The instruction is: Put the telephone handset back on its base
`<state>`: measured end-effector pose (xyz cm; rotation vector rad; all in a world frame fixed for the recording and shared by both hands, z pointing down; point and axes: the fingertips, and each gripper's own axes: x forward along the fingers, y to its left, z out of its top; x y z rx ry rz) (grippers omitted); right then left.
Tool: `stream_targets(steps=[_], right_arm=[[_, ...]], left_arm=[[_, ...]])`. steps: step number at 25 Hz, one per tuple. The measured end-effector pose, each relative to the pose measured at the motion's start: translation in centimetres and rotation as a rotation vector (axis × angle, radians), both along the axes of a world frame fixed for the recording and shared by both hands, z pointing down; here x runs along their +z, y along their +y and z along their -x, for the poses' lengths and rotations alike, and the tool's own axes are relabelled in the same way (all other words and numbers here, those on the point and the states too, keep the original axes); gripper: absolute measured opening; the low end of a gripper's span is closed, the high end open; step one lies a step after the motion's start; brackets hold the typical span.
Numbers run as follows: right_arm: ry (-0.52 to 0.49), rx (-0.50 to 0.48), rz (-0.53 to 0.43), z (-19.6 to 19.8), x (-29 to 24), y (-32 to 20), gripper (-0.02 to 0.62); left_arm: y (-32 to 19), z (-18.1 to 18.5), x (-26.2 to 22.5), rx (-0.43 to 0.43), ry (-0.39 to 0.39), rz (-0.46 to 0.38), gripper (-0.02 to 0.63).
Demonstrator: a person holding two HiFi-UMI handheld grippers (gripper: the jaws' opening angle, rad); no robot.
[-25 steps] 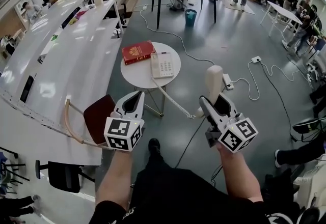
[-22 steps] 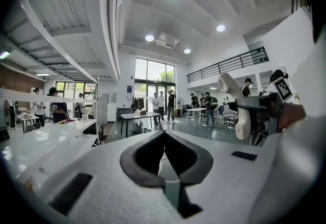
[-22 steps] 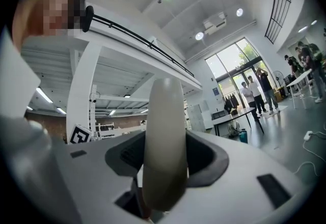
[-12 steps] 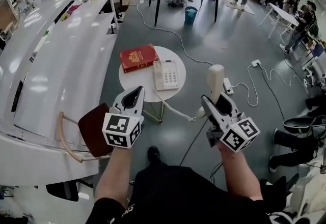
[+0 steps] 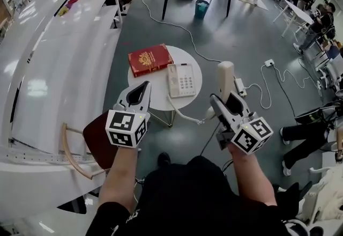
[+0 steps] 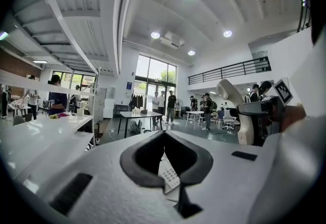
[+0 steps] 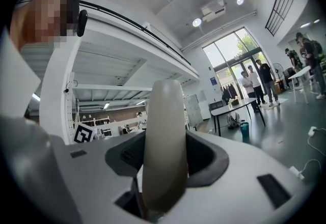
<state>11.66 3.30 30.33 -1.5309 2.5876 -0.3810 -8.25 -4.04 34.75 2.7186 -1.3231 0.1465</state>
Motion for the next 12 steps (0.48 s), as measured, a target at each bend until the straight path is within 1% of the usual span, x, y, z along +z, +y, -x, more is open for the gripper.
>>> stream_targets(steps=[7, 12], right_arm=[[-0.028, 0.011, 0.034, -0.9, 1.6, -1.9, 0.213], [-0.066, -0.006, 0.051, -2.1, 3.0, -4.7, 0.213]], left_arm=[[-0.8, -1.9, 1.7, 0.032, -0.020, 0.031, 0.011], [-2.8, -4.1, 2.9, 0.042, -0.048, 0.059, 0.011]])
